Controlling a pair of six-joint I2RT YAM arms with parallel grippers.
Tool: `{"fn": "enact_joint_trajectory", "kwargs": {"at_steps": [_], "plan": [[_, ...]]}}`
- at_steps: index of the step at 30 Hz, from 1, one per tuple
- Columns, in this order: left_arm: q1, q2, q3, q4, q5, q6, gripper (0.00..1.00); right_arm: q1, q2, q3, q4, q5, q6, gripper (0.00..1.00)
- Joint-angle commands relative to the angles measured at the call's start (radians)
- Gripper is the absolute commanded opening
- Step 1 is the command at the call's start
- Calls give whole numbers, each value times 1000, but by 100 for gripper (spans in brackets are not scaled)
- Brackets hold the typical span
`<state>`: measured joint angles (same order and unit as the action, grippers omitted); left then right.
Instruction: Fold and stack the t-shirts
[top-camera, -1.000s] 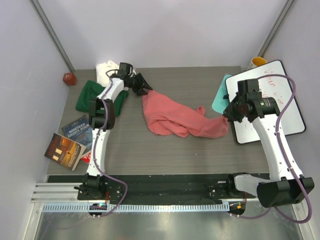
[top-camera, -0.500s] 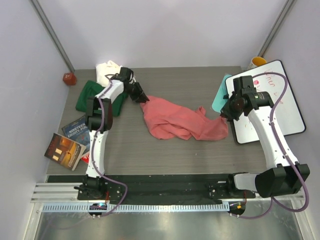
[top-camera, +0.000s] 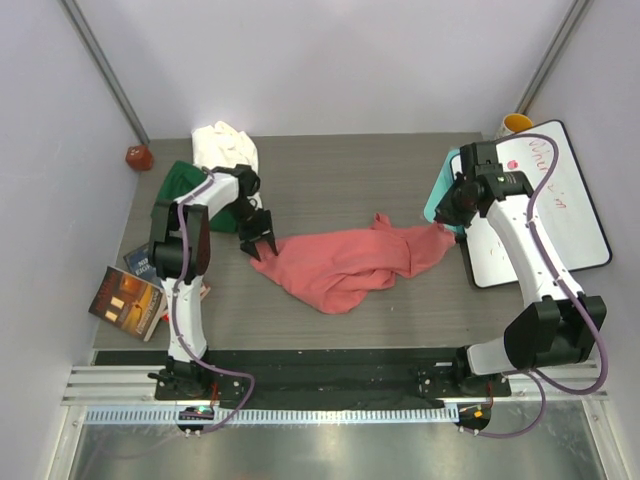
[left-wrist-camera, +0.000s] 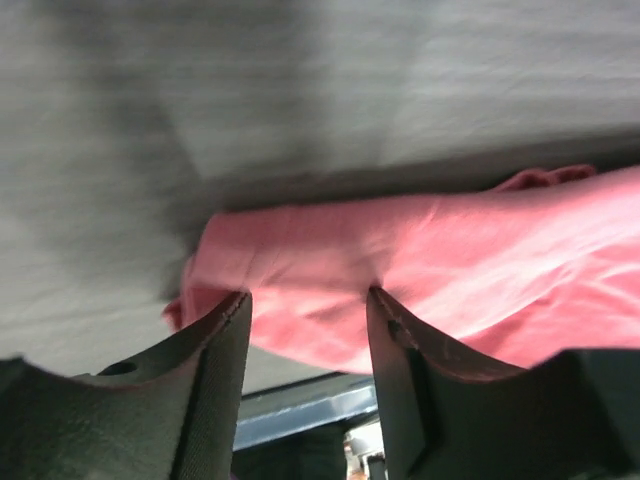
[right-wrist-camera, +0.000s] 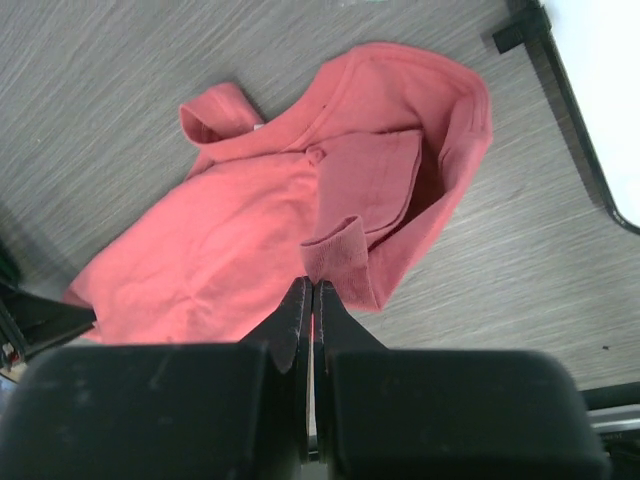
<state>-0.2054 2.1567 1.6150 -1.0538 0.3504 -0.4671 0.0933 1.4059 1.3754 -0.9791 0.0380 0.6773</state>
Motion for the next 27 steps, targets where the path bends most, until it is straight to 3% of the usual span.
{"fn": "enact_joint_trajectory", "kwargs": {"at_steps": [1, 5, 11, 27], "plan": [[56, -61, 23, -72, -33, 38, 52, -36, 14, 70, 46, 7, -56, 1], [64, -46, 169, -129, -67, 44, 56, -66, 38, 97, 63, -15, -74, 1], [66, -34, 213, -126, -87, 50, 56, -81, 76, 131, 92, -26, -85, 1], [60, 18, 83, -14, -67, 28, 55, -147, 84, 125, 106, -90, -94, 1]]}}
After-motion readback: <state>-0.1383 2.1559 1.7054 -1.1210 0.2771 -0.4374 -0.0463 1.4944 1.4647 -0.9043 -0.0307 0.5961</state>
